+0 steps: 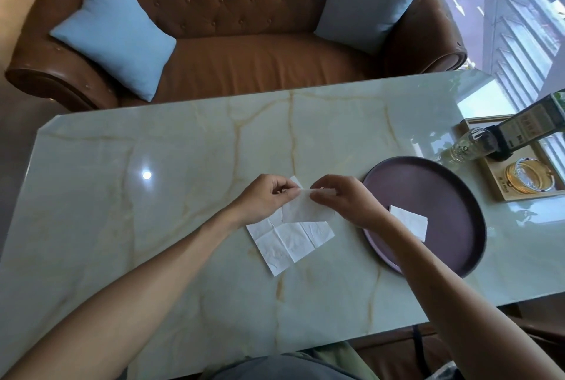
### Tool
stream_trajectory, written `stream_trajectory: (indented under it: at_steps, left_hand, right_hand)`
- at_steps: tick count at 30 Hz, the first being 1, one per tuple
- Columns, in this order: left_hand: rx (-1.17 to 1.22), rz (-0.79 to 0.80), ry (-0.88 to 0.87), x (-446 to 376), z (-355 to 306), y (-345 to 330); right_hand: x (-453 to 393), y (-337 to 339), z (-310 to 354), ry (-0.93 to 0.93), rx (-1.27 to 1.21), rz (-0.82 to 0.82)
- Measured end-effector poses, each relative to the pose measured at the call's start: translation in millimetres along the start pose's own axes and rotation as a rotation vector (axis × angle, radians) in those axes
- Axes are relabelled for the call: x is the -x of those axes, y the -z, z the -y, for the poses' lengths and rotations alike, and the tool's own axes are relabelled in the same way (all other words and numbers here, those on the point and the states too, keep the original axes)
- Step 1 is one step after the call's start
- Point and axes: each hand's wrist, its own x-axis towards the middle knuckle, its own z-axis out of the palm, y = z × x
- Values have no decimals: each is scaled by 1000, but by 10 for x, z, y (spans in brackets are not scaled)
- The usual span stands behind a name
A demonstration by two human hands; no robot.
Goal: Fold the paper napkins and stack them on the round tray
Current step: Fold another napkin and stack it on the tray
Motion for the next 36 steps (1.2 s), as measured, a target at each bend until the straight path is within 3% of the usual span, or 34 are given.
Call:
stream_trajectory:
  at_steps: [5,10,15,17,19,24,31,36]
  left_hand:
    - [-113,20,-40,-125,-121,-130]
    - [-150,-7,-52,-292,-194,-347]
    - [-126,46,-15,-515,-265,-656]
    - [-117,105,-13,-645,-307,-804]
    - [-113,164,-20,-777,-352,-984]
    - [-43,231,25,-1100,-380,-1454]
    - [30,39,279,-1466,-133,-2083]
    - [-48,-73,317,-1645,0,-2501]
  right_hand:
    - [32,133,-62,0,86,8]
    - [169,382,-314,-58,-17,-37]
    - [430,598,-852,-287,17,-291]
    - [535,695,-1010,-360,-222,-302]
    - [614,759,-1105,-414,-572,-198]
    - [668,748,-1426,-407,-787,-97]
    - [662,825,-1997,-496,-794,-229]
    - [610,777,-2463,-704,-684,-375]
